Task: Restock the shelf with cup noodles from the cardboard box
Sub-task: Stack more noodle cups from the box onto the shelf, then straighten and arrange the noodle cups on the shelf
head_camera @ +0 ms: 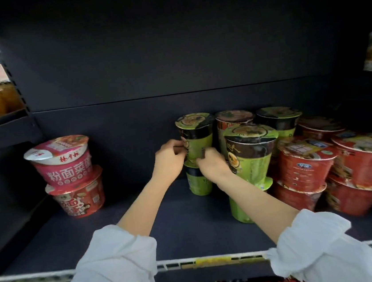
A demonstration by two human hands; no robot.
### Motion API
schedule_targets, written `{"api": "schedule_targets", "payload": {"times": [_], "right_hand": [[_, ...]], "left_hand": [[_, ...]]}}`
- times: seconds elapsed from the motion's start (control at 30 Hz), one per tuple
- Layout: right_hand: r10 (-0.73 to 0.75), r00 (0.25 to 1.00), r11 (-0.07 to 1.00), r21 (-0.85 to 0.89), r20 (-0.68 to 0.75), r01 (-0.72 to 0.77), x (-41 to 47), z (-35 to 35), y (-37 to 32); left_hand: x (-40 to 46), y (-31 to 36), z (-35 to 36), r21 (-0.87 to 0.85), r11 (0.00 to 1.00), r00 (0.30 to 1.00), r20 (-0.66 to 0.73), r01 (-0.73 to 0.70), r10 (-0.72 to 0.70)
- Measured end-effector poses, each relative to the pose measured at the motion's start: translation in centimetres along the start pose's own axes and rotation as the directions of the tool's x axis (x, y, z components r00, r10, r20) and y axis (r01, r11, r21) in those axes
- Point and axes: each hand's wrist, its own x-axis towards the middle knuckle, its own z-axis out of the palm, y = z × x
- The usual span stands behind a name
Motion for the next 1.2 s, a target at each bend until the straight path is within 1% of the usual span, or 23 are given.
{"api": "schedule_targets", "payload": {"times": [0.13,0.23,0.3,0.4,0.47,0.53,0.67,0.83,0.9,0.97,1.03,1.13,1.2], "right_hand": [[-0.181,0.981,0.983,0.028,0.071,0.179,-3.7,-1.9,0.8],[-0.345,0.934,0.938,0.078,0.094,0.339,-7.0,-3.5,2.1],[-0.407,0.907,0.913,0.087,0.109,0.4,-9.6,-5.0,3.2],[-0.434,0.892,0.901,0.08,0.123,0.427,-13.4,-7.6,5.7],[-0.401,0.909,0.915,0.091,0.113,0.393,-16.2,-9.5,7.9],[-0.362,0.926,0.932,0.067,0.109,0.356,-19.1,-11.3,10.3],[-0.263,0.96,0.965,0.0,0.094,0.264,-25.5,-15.5,15.5],[-0.106,0.993,0.989,-0.101,0.06,0.112,-34.2,-21.8,22.3],[-0.048,0.998,0.988,-0.143,0.038,0.053,-37.4,-24.7,24.8],[0.0,1.0,0.984,-0.179,0.026,0.005,-40.6,-28.3,27.4],[0.044,0.999,0.976,-0.212,0.013,-0.04,-42.4,-30.4,29.2],[0.11,0.993,0.962,-0.244,-0.051,-0.119,-45.2,-35.0,33.3],[0.153,0.986,0.953,-0.254,-0.064,-0.165,-46.1,-37.7,36.3]], "left_hand": [[-5.1,1.1,0.1,0.151,0.988,0.996,-0.09,0.006,0.007],[-9.7,1.9,0.6,0.21,0.978,0.984,-0.176,0.013,0.024],[-13.0,2.7,1.2,0.22,0.975,0.974,-0.223,0.023,0.027],[-18.3,4.4,3.2,0.219,0.976,0.97,-0.241,0.023,0.032],[-21.7,5.6,4.8,0.21,0.977,0.973,-0.228,0.026,0.023],[-25.0,6.6,6.6,0.207,0.978,0.983,-0.185,0.02,0.019],[-31.6,8.9,10.9,0.2,0.98,0.998,-0.064,-0.011,0.024],[-39.5,13.4,18.0,0.119,0.993,0.994,0.109,-0.024,0.011],[-42.3,15.8,20.9,0.098,0.994,0.981,0.191,-0.044,0.025],[-44.9,18.7,24.1,0.042,0.997,0.961,0.273,-0.068,0.054],[-46.3,20.7,26.3,0.035,0.995,0.941,0.33,-0.098,0.081],[-49.0,24.6,30.5,0.007,0.989,0.902,0.411,-0.144,0.129],[-50.5,26.7,33.4,0.016,0.988,0.873,0.471,-0.155,0.129]]}}
